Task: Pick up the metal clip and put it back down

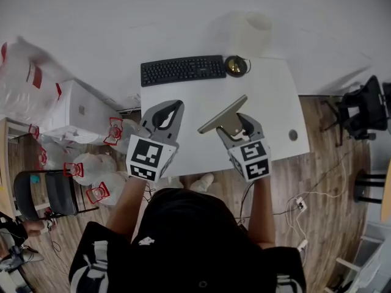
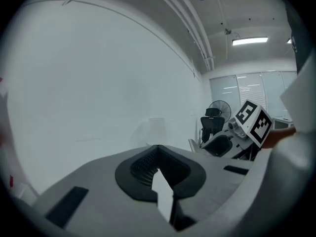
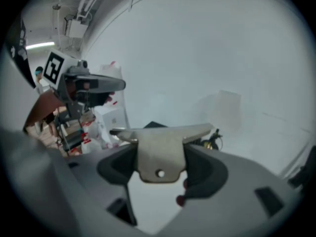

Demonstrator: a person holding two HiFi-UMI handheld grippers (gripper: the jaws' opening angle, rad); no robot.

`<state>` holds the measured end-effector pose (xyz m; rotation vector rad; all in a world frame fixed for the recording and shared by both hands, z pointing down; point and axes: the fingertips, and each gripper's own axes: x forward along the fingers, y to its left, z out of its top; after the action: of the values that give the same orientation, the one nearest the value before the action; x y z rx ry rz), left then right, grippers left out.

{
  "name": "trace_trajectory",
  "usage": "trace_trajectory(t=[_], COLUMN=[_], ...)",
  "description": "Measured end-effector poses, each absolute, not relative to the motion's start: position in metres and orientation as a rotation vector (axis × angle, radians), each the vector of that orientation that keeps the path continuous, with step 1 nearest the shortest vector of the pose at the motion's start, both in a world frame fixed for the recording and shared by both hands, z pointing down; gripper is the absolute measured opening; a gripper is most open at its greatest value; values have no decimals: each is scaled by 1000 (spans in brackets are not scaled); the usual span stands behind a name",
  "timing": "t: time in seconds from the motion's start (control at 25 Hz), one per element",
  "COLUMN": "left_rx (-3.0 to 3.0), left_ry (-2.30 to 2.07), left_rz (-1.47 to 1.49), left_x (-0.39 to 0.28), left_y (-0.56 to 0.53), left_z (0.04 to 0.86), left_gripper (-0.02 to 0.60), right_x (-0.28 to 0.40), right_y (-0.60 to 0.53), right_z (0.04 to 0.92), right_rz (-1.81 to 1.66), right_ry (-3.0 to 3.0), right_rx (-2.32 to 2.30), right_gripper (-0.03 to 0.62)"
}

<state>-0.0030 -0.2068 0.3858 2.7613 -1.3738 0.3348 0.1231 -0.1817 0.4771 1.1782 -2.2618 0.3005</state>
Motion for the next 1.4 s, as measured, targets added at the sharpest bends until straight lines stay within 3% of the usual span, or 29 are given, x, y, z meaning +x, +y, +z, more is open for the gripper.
trace_trajectory(t=[0.68,1.04,1.4], left_rx=[2590,2520,2468], left_ry=[-1332,-1359,-1366], left_rz=[434,488,519], left_x=[-15,-35,-49], left_y=[-201,-195,-194], left_z=[458,478,494], left_gripper=[21,22,22], right_x=[123,131,123], right_y=[-126,-115,-144], right_z=[643,725,749], right_rz=[622,552,539], right_ry=[-1995,-1793,-1749], right_rx=[824,649,599], right_gripper=[287,287,287])
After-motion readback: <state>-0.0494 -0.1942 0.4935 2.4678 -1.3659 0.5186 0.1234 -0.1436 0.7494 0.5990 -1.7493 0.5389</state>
